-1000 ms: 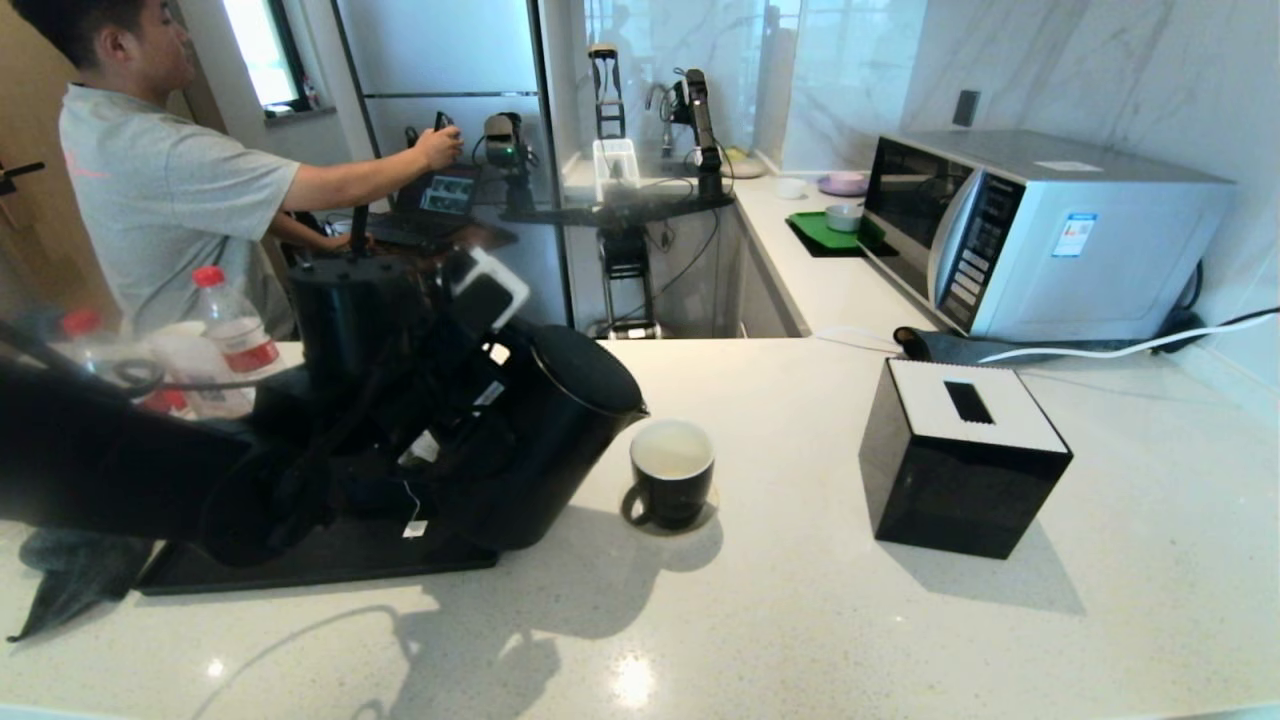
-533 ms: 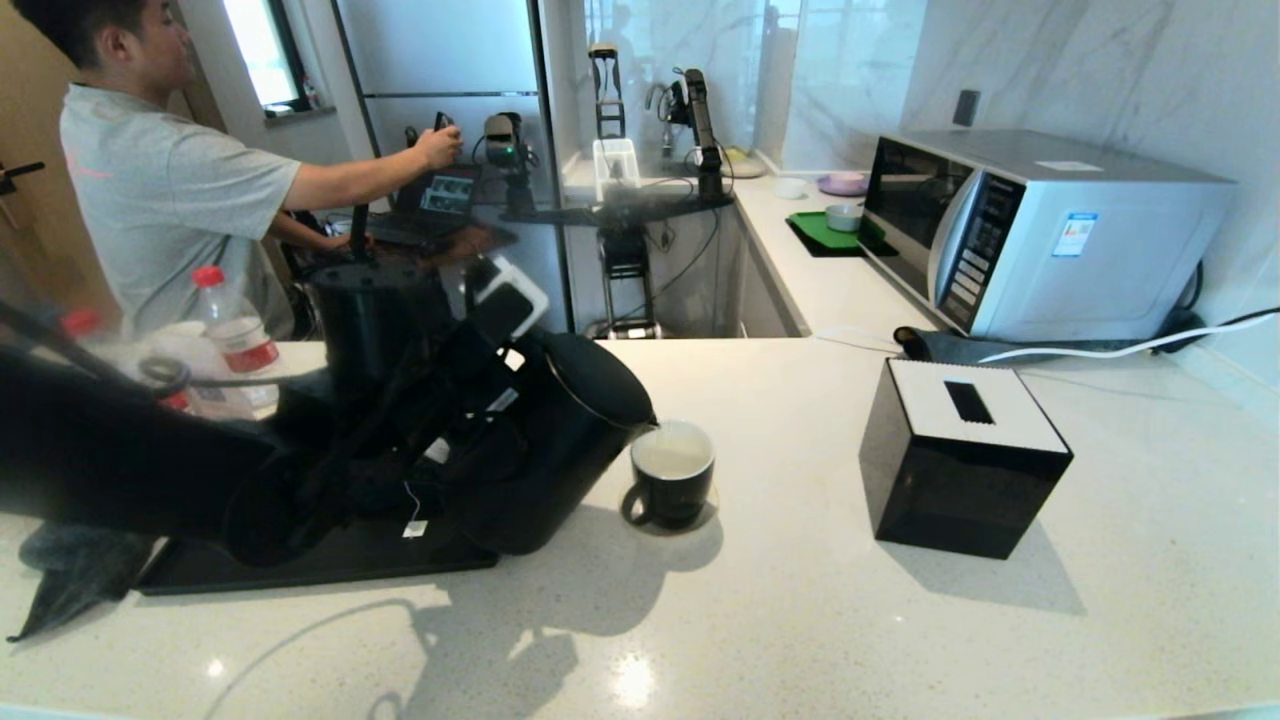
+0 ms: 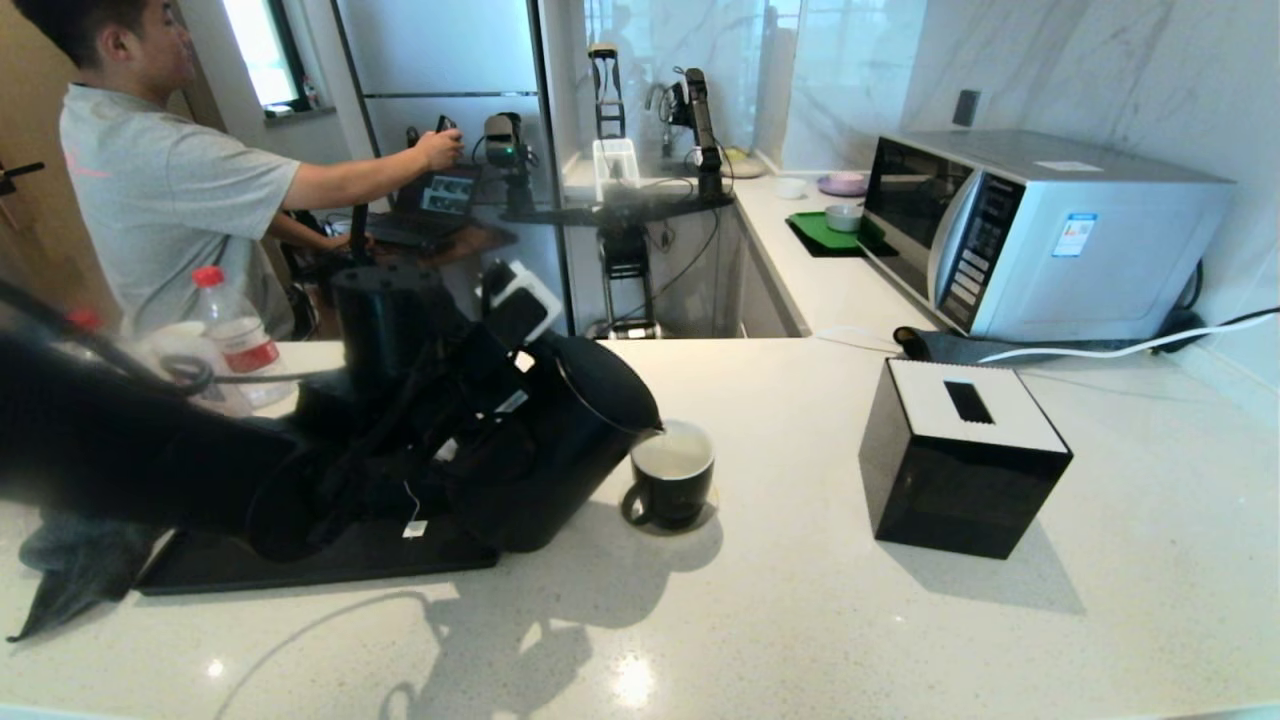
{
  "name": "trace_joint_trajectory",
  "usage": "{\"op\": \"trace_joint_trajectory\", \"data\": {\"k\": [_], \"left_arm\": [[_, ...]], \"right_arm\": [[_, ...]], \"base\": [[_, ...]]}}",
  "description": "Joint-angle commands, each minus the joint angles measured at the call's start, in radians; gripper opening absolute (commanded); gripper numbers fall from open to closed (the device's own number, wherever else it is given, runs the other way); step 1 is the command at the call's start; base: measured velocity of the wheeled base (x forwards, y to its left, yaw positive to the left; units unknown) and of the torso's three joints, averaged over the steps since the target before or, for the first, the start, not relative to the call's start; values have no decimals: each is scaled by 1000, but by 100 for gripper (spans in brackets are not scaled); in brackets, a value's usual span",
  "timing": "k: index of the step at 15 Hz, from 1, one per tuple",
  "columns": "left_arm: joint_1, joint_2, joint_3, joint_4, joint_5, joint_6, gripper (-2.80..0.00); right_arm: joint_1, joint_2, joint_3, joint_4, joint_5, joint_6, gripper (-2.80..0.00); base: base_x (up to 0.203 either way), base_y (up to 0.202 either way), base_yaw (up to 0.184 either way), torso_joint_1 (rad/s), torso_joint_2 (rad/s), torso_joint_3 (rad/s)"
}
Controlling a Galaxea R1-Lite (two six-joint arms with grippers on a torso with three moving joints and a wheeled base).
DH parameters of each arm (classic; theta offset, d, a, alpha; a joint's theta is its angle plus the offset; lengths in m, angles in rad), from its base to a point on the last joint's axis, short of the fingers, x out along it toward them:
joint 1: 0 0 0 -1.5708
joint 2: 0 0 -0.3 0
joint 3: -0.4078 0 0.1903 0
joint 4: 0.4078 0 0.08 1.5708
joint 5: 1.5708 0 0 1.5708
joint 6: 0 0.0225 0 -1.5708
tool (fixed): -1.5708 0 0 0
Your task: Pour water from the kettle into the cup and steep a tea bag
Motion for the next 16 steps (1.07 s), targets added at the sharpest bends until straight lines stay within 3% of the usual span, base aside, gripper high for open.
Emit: {"op": "trace_joint_trajectory", "data": {"k": [1,8,16], "left_arm": [[-3,6,-6,7,3,5,-280],[-4,1,-29,37,3,5,-280],[-2,0,-57,44,3,51,-280]], "right_arm": [[1,1,0,0,0,-1,-280],[1,1,0,0,0,-1,-280],[-1,1,0,0,0,-1,-280]], "base": [[0,0,0,0,0,0],[0,0,0,0,0,0],[0,0,0,0,0,0]]}}
